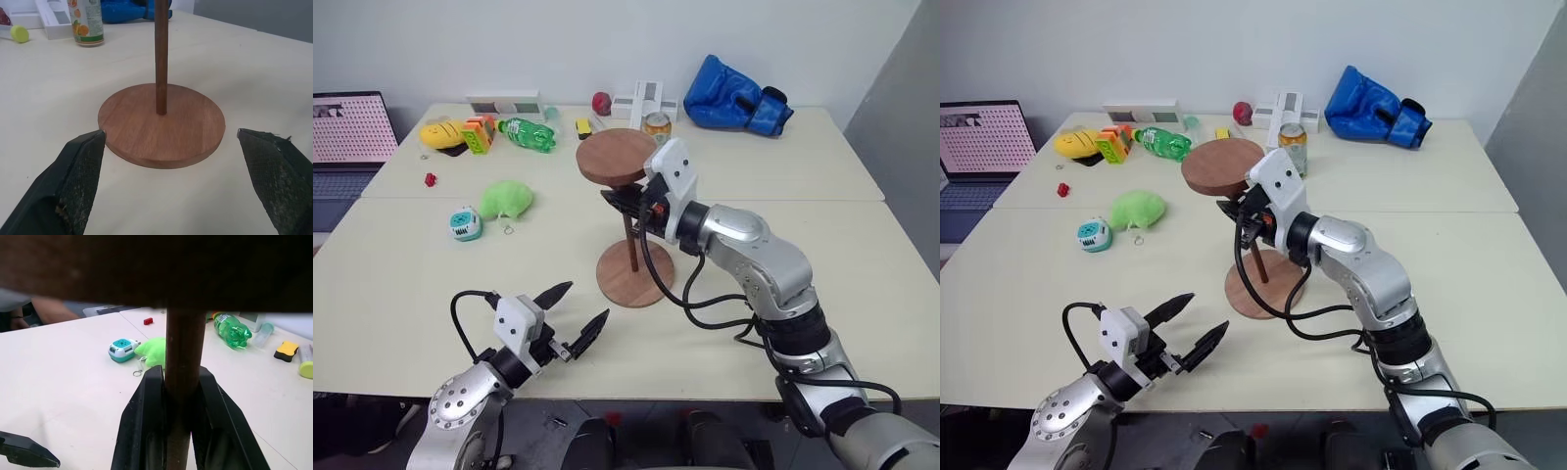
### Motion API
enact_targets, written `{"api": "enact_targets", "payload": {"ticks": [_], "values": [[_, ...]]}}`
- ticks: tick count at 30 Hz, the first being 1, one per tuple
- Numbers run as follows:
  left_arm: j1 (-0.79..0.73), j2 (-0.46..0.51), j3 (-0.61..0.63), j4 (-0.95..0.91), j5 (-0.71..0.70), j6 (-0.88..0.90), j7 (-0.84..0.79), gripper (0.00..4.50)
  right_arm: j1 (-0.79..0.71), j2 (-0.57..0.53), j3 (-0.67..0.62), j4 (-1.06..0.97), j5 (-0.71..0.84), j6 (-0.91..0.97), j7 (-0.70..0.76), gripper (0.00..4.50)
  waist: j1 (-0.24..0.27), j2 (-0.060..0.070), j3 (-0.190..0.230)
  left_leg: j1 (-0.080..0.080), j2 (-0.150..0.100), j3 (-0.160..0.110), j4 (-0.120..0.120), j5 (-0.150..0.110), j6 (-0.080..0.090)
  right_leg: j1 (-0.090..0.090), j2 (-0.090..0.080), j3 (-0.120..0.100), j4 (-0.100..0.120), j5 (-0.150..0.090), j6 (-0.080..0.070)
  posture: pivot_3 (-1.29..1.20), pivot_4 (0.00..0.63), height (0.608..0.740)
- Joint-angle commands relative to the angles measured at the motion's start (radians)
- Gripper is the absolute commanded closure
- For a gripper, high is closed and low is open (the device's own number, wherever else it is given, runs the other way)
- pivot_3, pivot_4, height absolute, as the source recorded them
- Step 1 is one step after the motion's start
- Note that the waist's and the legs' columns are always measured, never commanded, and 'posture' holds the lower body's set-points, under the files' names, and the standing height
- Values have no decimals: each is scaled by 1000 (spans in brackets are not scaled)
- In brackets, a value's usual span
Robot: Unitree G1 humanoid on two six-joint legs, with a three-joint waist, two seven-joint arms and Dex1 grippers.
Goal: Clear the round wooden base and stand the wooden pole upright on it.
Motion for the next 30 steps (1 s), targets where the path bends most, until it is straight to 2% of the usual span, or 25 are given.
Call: {"api": "enact_targets", "payload": {"ticks": [1,5,26,28,30], "values": [[3,2,11,-32,-15,-10,8,0,87,-25,68,55,-69,25,-14,4216,0,0,-2,2,0,0,-1,0,0,2,0,0,-1,0,0,0,150,740],[4,2,7,-34,-16,-13,8,0,120,-27,74,47,-79,25,-14,4216,0,0,-8,16,1,0,-7,0,0,15,0,0,-9,-1,-1,0,150,740],[-37,8,-5,-10,-14,-10,-7,0,149,-36,56,10,-80,23,-41,4216,1,4,-18,17,1,-2,-10,0,0,20,0,-2,-16,-1,-1,0,150,740],[-38,9,-5,-10,-13,-10,-8,0,145,-31,37,-15,-58,33,-40,3518,1,3,-18,17,1,-2,-10,0,0,20,0,-2,-16,-1,0,0,150,740],[-40,10,-5,-8,-14,-9,-9,0,141,-30,28,-31,-49,47,-38,3121,2,0,-13,16,1,-2,-11,0,0,19,0,-3,-16,-1,-1,0,150,740]]}}
